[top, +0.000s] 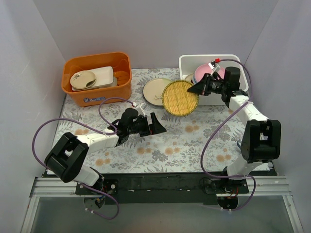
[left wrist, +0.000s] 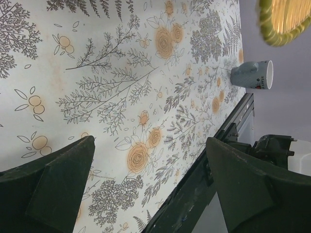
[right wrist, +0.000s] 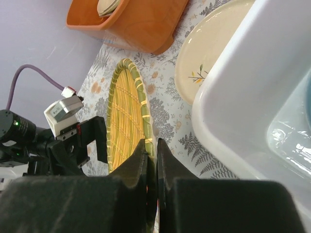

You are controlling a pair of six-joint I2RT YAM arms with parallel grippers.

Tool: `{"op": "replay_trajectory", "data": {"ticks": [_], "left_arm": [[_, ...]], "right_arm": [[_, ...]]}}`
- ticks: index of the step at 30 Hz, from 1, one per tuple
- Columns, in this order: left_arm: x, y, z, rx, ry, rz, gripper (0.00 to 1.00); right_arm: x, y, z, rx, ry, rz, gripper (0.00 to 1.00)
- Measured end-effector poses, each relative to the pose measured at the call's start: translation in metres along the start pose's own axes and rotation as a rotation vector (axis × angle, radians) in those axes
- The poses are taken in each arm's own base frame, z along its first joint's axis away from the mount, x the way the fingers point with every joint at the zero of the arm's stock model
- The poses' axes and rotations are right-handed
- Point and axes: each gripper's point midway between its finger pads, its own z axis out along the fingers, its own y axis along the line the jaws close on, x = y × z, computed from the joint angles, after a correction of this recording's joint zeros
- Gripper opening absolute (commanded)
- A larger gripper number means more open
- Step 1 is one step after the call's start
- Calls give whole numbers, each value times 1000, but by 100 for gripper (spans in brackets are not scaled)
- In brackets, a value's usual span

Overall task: Place the plates into the plastic bin on the countertop
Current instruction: Place the plate in the plastic bin.

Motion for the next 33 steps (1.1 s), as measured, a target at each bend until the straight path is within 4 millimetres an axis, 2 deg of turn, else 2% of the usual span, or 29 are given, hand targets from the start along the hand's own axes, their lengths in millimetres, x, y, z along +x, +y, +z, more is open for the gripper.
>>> {"op": "replay_trajectory", "data": {"ticks": [6, 14, 17, 27, 33], "left_arm": [[1, -1, 0, 7, 8, 1, 98], [6, -1, 0, 21, 26, -2, 98], [9, 1, 2, 21, 33, -5, 98], [16, 4, 0, 26, 53, -8, 98], [14, 1, 1, 38, 46, -2, 98]], "right_arm": [[-19, -22, -2, 17, -34, 63, 1], [-66, -62, -11, 60, -110, 119, 1], [-78, -75, -12, 69, -132, 138, 1], [-89, -111, -11, 60, -151, 246, 1], [-101, -122, -20, 69, -182, 279, 1]]}}
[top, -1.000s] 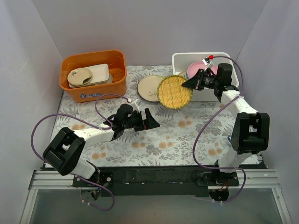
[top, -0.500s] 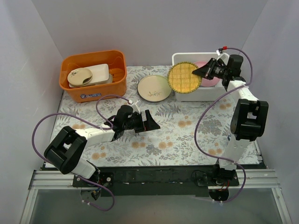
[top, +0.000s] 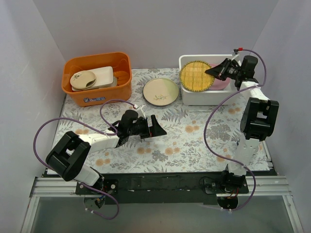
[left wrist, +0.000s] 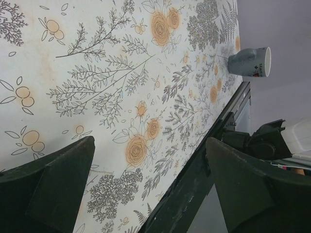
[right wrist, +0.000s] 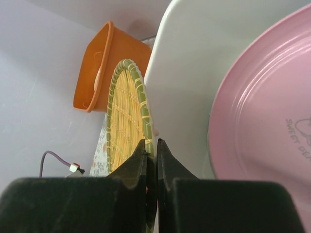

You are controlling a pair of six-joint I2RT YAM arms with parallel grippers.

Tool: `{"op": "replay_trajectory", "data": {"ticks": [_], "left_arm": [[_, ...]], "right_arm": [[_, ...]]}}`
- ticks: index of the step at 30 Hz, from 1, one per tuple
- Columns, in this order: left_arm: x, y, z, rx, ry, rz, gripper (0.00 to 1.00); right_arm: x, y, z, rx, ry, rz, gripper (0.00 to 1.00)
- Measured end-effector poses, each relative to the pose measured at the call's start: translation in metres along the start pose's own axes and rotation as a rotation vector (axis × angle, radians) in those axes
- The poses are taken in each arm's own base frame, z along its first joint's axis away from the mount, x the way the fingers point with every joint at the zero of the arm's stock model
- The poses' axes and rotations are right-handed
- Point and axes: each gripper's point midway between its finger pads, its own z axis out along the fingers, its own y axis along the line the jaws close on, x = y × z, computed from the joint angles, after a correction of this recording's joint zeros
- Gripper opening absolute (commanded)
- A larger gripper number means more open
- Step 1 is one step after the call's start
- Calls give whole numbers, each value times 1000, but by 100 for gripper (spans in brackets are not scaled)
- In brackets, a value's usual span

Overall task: Place the plates into the plastic bin on the countertop
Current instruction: Place the plate in the plastic bin.

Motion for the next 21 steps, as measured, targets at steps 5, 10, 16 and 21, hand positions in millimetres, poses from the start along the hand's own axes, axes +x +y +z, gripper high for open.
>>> {"op": "replay_trajectory", "data": {"ticks": [5, 10, 16, 21], "left_arm": [[0, 0, 0, 3, -1, 2, 98], [4, 3, 0, 3, 6, -1, 98], [7, 6, 1, -5, 15, -4, 98], [7, 7, 1, -7, 17, -1, 98]], "right_arm": [[-27, 5, 0, -13, -36, -26, 1], [-47, 1, 0, 0, -72, -39, 1], [-51, -12, -4, 40, -80, -4, 1], [-54, -25, -11, 87, -92, 12, 1]]}}
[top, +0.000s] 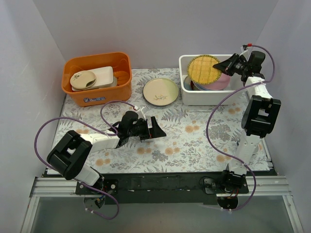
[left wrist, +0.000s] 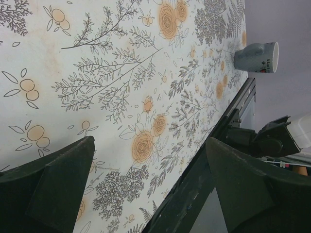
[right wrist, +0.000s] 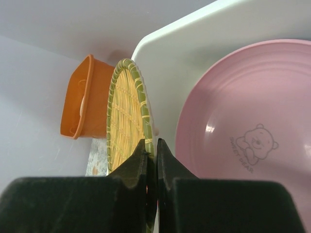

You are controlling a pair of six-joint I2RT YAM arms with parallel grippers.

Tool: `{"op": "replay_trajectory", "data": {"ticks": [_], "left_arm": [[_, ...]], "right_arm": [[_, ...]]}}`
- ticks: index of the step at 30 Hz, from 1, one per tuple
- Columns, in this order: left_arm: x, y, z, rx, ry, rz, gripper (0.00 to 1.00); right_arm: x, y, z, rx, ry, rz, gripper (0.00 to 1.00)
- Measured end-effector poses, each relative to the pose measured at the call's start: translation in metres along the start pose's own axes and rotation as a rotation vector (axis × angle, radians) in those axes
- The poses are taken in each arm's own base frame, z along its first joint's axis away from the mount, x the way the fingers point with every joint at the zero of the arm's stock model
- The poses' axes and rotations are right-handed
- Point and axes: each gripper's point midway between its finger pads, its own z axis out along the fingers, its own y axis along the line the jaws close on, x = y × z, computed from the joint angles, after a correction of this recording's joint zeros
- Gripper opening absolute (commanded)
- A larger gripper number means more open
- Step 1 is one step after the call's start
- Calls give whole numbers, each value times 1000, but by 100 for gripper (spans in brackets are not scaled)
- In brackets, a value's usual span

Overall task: Place the plates into the plastic bin on the countertop
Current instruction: Place the plate in the plastic bin.

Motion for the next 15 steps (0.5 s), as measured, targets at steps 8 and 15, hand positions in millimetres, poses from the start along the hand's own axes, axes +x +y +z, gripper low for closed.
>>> {"op": "replay_trajectory", "data": {"ticks": [8, 15], "left_arm": [[2, 3, 1, -9, 9, 3, 98], [5, 7, 1, -21, 20, 6, 98]], "right_arm": [[0, -23, -4, 98, -12, 0, 8], [9, -50, -3, 180, 1, 26, 15]]}}
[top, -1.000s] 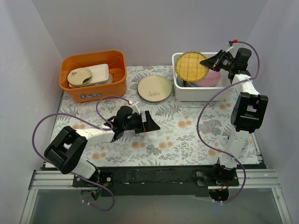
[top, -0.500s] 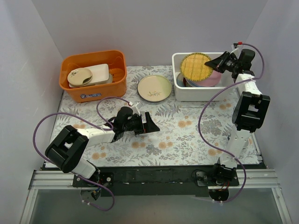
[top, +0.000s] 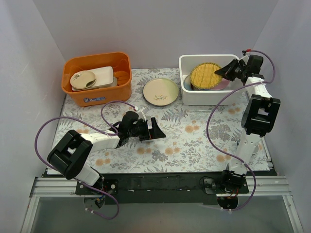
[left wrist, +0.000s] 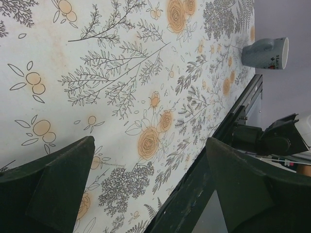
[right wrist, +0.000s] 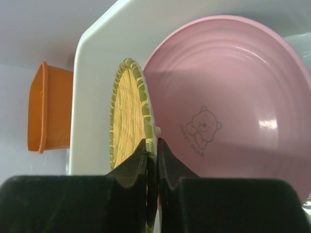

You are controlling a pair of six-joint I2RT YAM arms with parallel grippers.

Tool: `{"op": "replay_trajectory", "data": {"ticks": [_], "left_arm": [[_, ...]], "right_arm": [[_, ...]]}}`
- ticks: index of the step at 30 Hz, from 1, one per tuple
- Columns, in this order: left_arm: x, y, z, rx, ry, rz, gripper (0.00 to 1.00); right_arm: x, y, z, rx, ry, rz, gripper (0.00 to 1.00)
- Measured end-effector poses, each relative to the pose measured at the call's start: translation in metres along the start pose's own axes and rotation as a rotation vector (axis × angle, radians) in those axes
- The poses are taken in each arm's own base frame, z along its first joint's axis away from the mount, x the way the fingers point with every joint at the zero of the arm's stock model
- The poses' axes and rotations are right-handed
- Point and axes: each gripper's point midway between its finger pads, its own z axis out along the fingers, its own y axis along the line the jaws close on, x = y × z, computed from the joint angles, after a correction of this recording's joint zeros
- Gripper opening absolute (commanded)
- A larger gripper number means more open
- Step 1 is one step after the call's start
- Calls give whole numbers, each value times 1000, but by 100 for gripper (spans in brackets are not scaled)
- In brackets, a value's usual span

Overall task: Place the plates into the plastic bin on the countertop
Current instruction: Place the plate in the plastic bin.

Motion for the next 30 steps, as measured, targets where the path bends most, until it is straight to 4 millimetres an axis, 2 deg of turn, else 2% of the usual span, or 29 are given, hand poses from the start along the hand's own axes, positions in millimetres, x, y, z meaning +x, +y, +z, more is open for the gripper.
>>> {"op": "replay_trajectory", "data": {"ticks": [3, 5, 6, 7, 9, 10, 11, 12, 15, 17, 24, 30], "left_arm": [[1, 1, 0, -5, 4, -1, 98], [2, 2, 0, -8, 7, -1, 98], [2, 2, 0, -9, 8, -1, 98], [2, 2, 0, -9, 8, 0, 98], [2, 2, 0, -10, 9, 2, 98], [2, 2, 0, -10, 8, 3, 98], [2, 3, 0, -10, 9, 4, 98], [2, 3, 0, -10, 9, 5, 98], [2, 3, 0, -13, 7, 5, 98], [1, 3, 0, -17, 5, 5, 98], [-3, 7, 1, -46, -13, -4, 98], [-14, 18, 1, -130, -58, -33, 98]], "right_arm": [[0, -9, -1, 37, -5, 2, 21], [-3, -14, -2, 56, -17, -1, 29], [-4, -17, -3, 68, -26, -4, 37], [-5, -20, -5, 78, -33, -4, 50], [-4, -25, -10, 101, -42, 5, 66], [-4, -27, -13, 111, -50, 0, 84], [-2, -27, -16, 122, -54, -1, 95], [-2, -27, -20, 132, -62, 0, 98], [-3, -20, -33, 150, -101, -31, 98], [-5, -9, -43, 150, -129, -54, 98], [-30, 30, -60, 93, -226, -155, 98], [-32, 31, -62, 101, -240, -162, 98]]}}
